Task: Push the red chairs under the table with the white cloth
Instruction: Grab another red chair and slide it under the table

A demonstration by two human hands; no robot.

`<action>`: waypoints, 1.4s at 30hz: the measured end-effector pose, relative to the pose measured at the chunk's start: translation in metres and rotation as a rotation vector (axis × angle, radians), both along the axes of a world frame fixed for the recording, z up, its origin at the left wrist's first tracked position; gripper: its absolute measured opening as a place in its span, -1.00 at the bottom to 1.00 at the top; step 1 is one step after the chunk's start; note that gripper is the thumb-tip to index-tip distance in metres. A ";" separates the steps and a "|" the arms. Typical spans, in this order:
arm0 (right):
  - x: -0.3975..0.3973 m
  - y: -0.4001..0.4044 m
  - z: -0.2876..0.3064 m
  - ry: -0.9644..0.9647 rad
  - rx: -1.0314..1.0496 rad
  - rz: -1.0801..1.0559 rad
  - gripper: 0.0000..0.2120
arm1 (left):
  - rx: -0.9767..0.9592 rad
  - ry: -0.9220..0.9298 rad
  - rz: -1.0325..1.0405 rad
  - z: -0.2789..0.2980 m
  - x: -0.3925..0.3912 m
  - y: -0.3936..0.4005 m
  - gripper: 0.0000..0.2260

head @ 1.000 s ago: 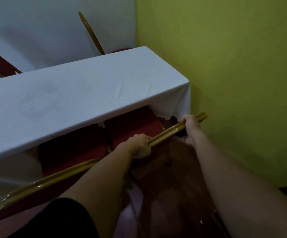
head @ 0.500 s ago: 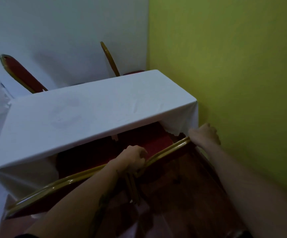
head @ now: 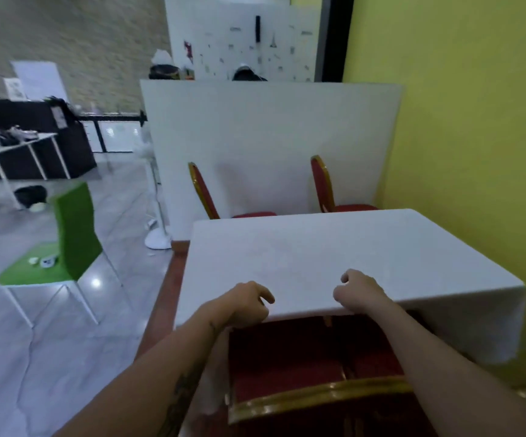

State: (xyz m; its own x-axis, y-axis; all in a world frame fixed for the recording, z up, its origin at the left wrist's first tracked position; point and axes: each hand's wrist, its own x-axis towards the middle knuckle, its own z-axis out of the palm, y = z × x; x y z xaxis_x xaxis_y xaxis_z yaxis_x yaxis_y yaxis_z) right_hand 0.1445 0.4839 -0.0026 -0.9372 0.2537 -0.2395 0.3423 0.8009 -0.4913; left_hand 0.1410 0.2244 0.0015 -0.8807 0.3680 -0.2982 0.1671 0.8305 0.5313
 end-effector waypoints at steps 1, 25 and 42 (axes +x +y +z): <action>-0.012 -0.033 0.002 0.016 -0.018 0.024 -0.60 | 0.021 0.012 0.033 0.004 -0.009 -0.033 -0.59; -0.384 -0.431 0.019 0.257 -0.040 0.281 -0.59 | 0.406 0.241 0.487 0.048 -0.287 -0.413 -0.75; -0.673 -0.501 0.018 0.116 -0.016 0.175 -0.51 | 0.625 0.071 0.399 0.041 -0.641 -0.477 -0.81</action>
